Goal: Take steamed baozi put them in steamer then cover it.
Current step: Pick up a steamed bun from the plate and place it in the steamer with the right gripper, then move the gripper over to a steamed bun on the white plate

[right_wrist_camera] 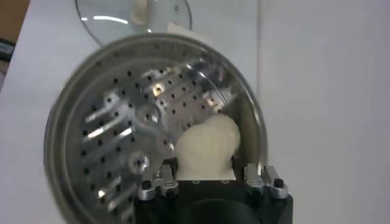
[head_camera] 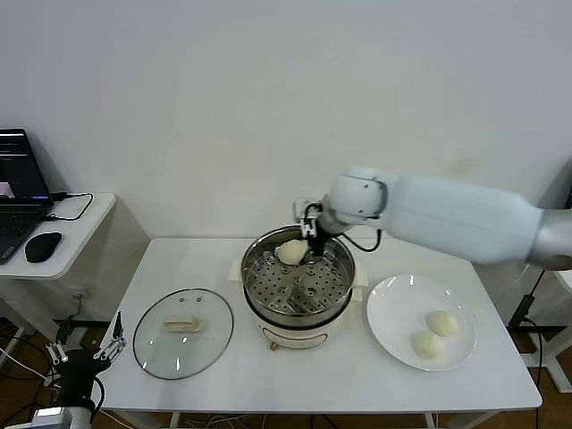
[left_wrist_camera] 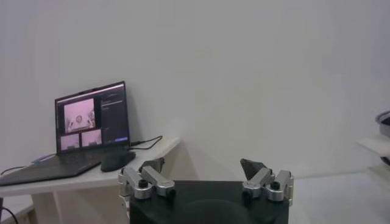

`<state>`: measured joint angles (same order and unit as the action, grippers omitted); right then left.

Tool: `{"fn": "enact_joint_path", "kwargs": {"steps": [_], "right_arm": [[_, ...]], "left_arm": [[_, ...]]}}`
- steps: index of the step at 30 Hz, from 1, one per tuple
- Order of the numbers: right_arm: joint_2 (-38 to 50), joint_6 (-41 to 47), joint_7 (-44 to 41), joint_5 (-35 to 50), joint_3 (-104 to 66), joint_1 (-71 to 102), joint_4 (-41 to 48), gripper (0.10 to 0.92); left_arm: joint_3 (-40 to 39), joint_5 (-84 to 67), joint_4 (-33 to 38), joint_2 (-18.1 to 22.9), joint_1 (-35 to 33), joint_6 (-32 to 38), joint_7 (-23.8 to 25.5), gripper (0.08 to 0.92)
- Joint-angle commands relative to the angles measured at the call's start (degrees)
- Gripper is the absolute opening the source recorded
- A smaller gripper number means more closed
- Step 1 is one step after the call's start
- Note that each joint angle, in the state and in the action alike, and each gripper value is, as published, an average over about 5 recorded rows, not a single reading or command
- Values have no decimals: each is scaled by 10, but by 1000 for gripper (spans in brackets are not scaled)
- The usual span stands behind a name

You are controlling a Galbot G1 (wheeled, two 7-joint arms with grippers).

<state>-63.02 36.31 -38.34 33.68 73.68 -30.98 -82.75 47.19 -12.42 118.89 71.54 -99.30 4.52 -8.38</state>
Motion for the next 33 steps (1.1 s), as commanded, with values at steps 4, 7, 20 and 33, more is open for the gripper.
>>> {"fn": "enact_joint_path", "kwargs": {"steps": [4,7,20,33], "right_arm": [[-92,20,26,12,1,59,64,568],[-100,18,30,7,-1,67,77,568],[-94,17,24,8,-15,71,83,625],[100,-77,-188,-108,-17,-70,-30,822]], "left_arm": [[1,-1,-1,-1,2,0,0,823],[1,-1,-1,0,2,1,0,823],[2,-1,-1,1,2,1,1,823],[0,-1,2,3,1,1,1,823]]}}
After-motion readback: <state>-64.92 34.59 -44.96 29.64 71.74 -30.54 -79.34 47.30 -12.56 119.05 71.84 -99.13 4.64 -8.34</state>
